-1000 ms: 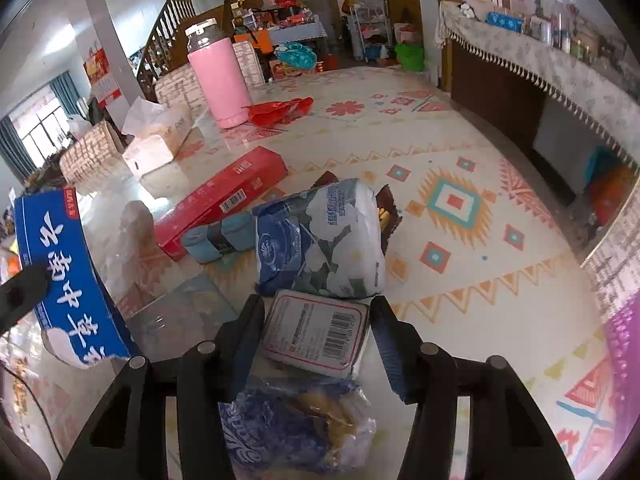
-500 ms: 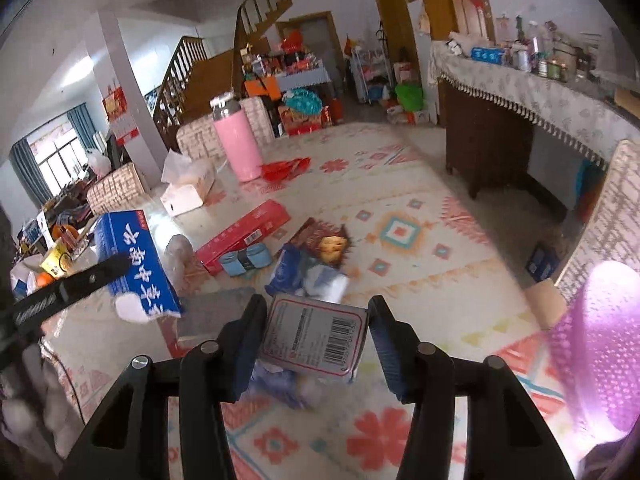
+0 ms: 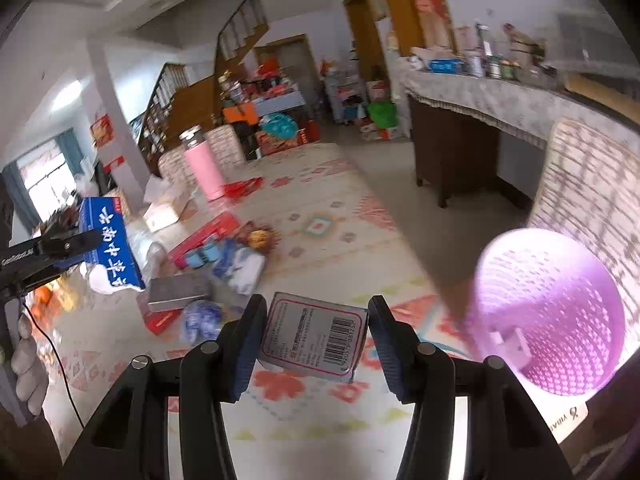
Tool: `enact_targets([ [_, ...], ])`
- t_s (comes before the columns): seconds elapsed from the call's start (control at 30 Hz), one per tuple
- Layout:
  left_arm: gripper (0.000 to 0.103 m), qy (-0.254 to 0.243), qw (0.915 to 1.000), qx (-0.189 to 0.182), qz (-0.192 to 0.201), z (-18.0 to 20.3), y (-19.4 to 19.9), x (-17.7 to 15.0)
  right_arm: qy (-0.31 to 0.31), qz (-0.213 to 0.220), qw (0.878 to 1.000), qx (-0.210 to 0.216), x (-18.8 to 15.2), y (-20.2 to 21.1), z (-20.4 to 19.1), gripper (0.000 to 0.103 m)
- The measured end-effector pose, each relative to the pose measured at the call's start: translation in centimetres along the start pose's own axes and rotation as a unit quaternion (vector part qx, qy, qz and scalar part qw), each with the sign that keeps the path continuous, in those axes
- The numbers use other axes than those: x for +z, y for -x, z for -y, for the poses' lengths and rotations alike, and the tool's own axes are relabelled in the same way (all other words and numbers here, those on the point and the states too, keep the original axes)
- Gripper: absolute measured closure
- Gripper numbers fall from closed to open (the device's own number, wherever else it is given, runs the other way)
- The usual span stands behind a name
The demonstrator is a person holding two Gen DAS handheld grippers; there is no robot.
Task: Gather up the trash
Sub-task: 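Carry the carton with the left gripper while the right carries the packet to the basket, then open both grippers over the purple basket to drop the carton and packet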
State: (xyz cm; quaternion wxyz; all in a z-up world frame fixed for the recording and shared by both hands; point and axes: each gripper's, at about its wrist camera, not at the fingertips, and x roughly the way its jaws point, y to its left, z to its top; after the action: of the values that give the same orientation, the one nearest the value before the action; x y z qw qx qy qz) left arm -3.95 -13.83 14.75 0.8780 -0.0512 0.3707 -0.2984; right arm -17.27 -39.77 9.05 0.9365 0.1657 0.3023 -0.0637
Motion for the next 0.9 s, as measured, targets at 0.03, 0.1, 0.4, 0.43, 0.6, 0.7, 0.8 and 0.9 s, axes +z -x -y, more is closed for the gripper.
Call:
enact_targets([
  [0.03, 0.072, -0.010, 0.9999, -0.008, -0.005, 1.4, -0.5, 0.1, -0.007, 0.002, 1.000, -0.002, 0.0, 0.4, 0.9, 0.046],
  [0.1, 0.072, -0.022, 0.9995, -0.019, -0.014, 3.3, -1.2, 0.1, -0.024, 0.009, 1.000, -0.008, -0.2, 1.4, 2.9, 0.046],
  [0.4, 0.072, -0.069, 0.9901, -0.103, -0.066, 14.3, -6.3, 0.2, -0.088, 0.038, 0.994, -0.059, -1.0, 5.8, 11.7, 0.046],
  [0.43, 0.072, -0.075, 0.9882, -0.112, -0.072, 15.7, -7.0, 0.2, -0.096, 0.040, 0.992, -0.067, -1.2, 6.3, 12.8, 0.046],
  [0.6, 0.072, -0.105, 0.9775, -0.154, -0.098, 22.9, -10.7, 0.5, -0.122, 0.047, 0.987, -0.094, -1.3, 8.1, 16.7, 0.046],
  [0.7, 0.072, -0.118, 0.9717, -0.173, -0.109, 26.3, -12.6, 0.7, -0.130, 0.051, 0.985, -0.104, -0.8, 8.8, 18.4, 0.046],
  [0.8, 0.051, -0.118, 0.9706, -0.176, -0.114, 27.9, -14.1, 0.8, -0.131, 0.048, 0.984, -0.110, 0.1, 8.3, 19.8, 0.044],
  [0.9, 0.032, -0.101, 0.9741, -0.170, -0.109, 27.1, -14.2, 0.8, -0.140, 0.037, 0.983, -0.115, 0.4, 7.3, 20.4, 0.033],
])
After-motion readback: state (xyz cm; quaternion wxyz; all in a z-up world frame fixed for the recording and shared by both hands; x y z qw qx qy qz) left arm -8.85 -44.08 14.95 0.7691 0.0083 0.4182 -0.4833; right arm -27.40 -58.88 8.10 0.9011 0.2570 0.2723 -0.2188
